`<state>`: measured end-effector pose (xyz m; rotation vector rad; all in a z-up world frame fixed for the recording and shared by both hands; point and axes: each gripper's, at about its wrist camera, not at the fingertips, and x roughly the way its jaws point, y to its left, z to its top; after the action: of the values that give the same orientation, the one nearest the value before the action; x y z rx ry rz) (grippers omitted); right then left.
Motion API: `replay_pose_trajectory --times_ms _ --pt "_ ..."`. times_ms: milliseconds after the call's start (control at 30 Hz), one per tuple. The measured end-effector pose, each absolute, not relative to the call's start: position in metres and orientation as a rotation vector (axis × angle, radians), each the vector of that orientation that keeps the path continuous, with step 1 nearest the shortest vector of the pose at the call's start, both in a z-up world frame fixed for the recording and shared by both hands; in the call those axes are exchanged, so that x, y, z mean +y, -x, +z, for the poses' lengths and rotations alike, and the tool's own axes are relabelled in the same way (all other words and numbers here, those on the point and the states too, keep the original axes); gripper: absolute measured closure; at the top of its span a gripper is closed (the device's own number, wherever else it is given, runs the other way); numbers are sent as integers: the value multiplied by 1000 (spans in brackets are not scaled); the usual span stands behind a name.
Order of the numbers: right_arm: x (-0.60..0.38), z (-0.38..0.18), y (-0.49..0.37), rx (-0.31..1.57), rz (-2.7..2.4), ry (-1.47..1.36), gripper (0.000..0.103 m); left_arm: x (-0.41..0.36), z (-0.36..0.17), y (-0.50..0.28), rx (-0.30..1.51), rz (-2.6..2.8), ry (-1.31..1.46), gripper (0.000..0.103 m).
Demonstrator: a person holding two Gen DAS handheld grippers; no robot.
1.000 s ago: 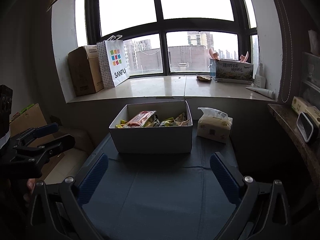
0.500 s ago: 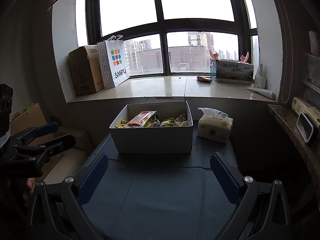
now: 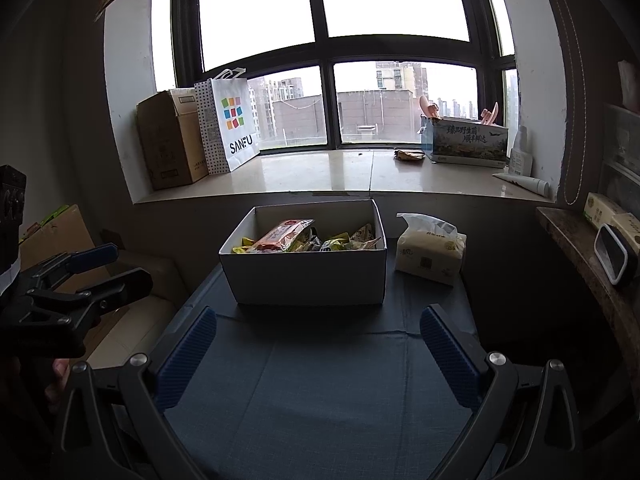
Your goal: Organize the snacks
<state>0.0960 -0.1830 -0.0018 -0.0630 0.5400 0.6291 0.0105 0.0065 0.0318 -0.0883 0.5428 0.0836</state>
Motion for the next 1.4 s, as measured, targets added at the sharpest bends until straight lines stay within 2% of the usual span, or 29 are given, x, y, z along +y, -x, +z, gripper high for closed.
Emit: replay_pose_trajectory --times_ms 1400 --pt "-183 -6 -98 556 626 64 0 4 28 -10 548 67 89 0"
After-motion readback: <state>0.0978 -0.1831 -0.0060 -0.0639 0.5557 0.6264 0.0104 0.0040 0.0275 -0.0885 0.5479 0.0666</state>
